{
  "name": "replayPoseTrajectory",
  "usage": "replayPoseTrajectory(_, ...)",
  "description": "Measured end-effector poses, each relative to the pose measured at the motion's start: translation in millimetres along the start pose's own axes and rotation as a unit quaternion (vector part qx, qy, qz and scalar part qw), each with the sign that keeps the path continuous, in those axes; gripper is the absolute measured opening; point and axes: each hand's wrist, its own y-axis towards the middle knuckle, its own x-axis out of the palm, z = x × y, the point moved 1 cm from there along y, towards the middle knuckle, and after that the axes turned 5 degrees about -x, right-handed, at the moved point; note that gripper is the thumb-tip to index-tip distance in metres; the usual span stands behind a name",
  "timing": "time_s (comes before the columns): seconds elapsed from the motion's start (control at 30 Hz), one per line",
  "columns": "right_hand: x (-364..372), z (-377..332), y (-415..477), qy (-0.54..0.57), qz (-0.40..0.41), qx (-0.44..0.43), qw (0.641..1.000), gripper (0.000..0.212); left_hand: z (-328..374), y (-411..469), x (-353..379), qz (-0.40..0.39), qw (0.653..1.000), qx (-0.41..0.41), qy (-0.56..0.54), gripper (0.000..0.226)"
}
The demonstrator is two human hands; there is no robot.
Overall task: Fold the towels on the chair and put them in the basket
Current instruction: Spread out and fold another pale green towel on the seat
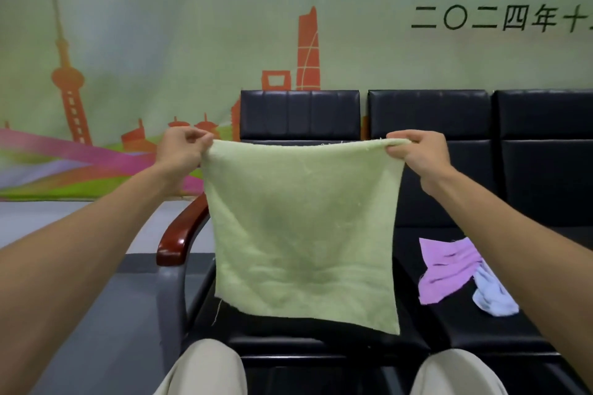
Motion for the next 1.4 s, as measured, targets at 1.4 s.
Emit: replayPoseTrajectory(1.4, -8.5, 45.1, -14.3, -0.055, -0.004, 0.09, 0.994, 0.008, -27.8, -23.7, 14.6, -0.004, 0.987, -0.026, 0.157, 0.019)
